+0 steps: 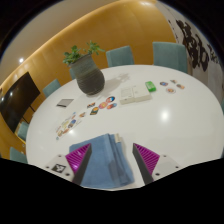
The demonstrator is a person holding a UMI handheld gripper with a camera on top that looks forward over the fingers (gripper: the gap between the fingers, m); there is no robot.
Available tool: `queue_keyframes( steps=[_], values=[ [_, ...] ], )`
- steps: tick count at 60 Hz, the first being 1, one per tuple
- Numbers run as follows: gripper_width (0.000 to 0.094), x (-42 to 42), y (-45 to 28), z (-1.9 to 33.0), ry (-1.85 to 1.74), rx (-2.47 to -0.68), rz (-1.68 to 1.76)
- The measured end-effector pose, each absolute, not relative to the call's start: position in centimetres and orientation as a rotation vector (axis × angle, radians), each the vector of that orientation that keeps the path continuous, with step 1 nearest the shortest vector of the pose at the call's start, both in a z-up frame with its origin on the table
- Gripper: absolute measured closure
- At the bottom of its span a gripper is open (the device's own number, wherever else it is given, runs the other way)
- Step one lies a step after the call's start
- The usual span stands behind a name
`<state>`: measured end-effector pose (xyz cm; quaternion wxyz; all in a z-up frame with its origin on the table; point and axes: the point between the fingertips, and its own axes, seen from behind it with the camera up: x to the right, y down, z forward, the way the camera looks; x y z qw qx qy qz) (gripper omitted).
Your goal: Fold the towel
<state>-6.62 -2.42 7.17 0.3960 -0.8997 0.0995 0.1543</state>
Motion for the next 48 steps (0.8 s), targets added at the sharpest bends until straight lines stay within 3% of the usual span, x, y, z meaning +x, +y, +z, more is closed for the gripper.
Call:
queue_keyframes(
  steps=[3, 15, 30, 48],
  values=[
    [0.0097, -5.1, -3.0, 8.4, 0.215, -2.269, 0.327],
    [0.0085, -3.7, -8.3, 13.7, 0.119, -2.241, 0.130],
    [0.0081, -6.8, -19.8, 20.8, 0.089, -2.196, -0.052],
    [0.0070, -11.2, -31.5, 25.6, 0.071, -2.154, -0.168]
  ],
)
